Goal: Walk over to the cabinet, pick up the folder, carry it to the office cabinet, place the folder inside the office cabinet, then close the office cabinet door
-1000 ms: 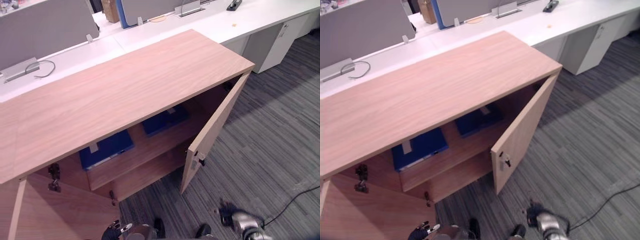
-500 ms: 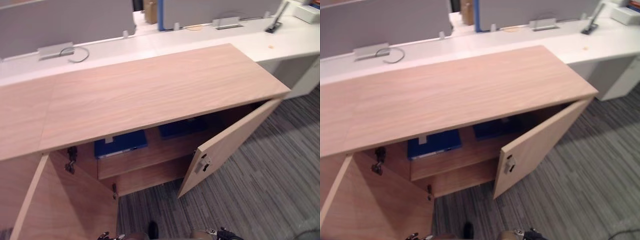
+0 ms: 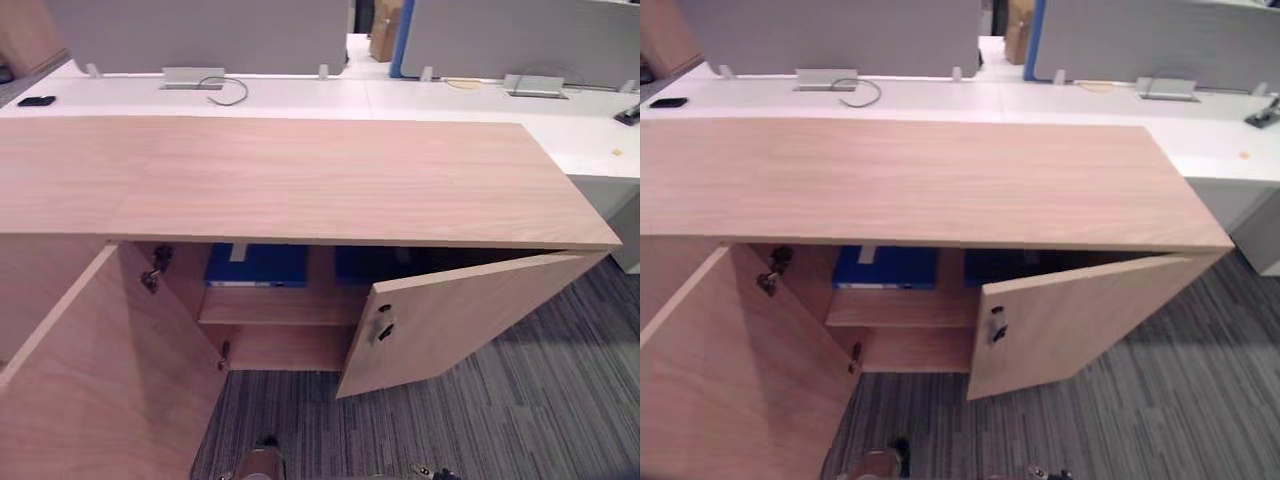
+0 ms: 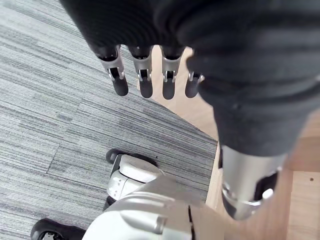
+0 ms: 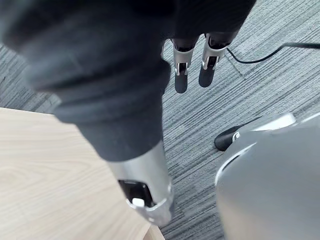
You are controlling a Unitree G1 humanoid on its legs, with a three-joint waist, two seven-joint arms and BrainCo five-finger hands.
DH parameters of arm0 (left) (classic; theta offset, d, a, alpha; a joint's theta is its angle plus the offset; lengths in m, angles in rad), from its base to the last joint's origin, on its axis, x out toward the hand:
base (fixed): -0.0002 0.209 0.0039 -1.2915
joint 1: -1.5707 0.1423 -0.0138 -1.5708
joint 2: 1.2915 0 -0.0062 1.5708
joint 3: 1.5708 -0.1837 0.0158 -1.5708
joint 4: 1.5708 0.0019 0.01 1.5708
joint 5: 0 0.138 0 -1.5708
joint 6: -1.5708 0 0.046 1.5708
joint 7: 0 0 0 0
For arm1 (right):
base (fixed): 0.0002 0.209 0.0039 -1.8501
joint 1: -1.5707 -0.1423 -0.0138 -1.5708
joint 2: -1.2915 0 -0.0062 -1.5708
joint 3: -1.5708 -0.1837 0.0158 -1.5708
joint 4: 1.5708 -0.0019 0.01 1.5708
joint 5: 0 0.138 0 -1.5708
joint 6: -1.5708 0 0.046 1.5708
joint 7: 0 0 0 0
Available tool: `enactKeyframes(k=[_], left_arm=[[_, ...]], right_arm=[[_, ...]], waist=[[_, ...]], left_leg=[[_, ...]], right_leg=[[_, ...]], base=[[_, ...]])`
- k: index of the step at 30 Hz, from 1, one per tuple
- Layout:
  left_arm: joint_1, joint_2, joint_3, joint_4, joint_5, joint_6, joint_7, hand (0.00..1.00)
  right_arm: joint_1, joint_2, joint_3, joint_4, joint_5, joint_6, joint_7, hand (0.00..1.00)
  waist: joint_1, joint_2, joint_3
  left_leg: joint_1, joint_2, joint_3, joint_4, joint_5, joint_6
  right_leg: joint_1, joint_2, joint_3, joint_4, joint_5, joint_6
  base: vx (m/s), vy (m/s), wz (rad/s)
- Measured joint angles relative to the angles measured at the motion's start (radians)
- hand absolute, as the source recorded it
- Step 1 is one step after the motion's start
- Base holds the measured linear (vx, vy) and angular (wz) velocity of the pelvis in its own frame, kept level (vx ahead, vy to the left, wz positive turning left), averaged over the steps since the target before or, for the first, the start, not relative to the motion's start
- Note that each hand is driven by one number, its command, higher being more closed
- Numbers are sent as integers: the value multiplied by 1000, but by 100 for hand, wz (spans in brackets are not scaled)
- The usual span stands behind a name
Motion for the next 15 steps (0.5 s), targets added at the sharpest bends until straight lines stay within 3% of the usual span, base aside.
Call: enactKeyframes(k=[2,4,5,6,7,9,11,12,14,15], left_arm=[[1,-6,2,-1,1,-5,2,0],[-7,0,1,-1,4,-5,3,0],[-10,7,18,-1,8,-7,4,0],[-10,-1,28,3,11,-5,4,0],[21,-19,41,10,17,-3,6,0],[31,-26,46,7,24,-1,6,0],[24,-9,40,7,27,-1,5,0],[24,-10,40,7,27,-2,5,0],[30,-16,34,9,27,-3,5,0],[26,-16,32,10,27,-2,5,0]], right_arm=[[2,-2,-2,-1,0,0,-1,0],[14,0,-3,-1,0,-1,0,0],[14,14,-30,11,0,-2,0,0],[13,12,-45,16,2,-3,1,0],[19,-1,-70,13,3,-3,0,0],[24,5,-79,10,6,-6,-2,0],[31,17,-78,15,10,-11,-4,0],[31,17,-78,15,10,-11,-4,0],[30,13,-73,11,28,-17,-4,0],[27,13,-73,7,36,-18,-4,0]], waist=[[19,15,9],[3,0,3],[-1,-26,7],[2,-14,11],[-5,25,6],[-9,23,11],[-9,0,-1],[-10,-1,-4],[-12,9,-15],[-19,9,-8]], left_leg=[[2,-31,0,-20,17,12],[23,-99,-18,-169,70,43],[21,-107,85,-137,40,76],[17,-84,144,-48,8,77],[49,-36,188,12,-60,48],[73,-72,151,-56,-50,65],[115,-152,106,-205,39,86],[134,-171,96,-259,72,90],[235,-215,50,-525,219,95],[227,-216,34,-523,227,98]], right_leg=[[-6,-12,-1,9,-13,4],[-28,-48,0,-11,-17,1],[-28,-94,-14,-43,5,-7],[-29,-103,-30,-36,9,0],[-12,-87,-48,-27,7,12],[-16,-95,-57,-8,7,20],[-15,-128,-52,-31,8,19],[-14,-134,-51,-35,8,19],[-18,-142,-74,-44,4,25],[-13,-142,-89,-45,4,28]], base=[[-59,119,33],[-60,124,73],[-36,120,66],[-31,169,57],[20,183,49],[25,190,60],[-44,117,70],[-23,35,65],[-32,11,56],[-54,-17,45]])
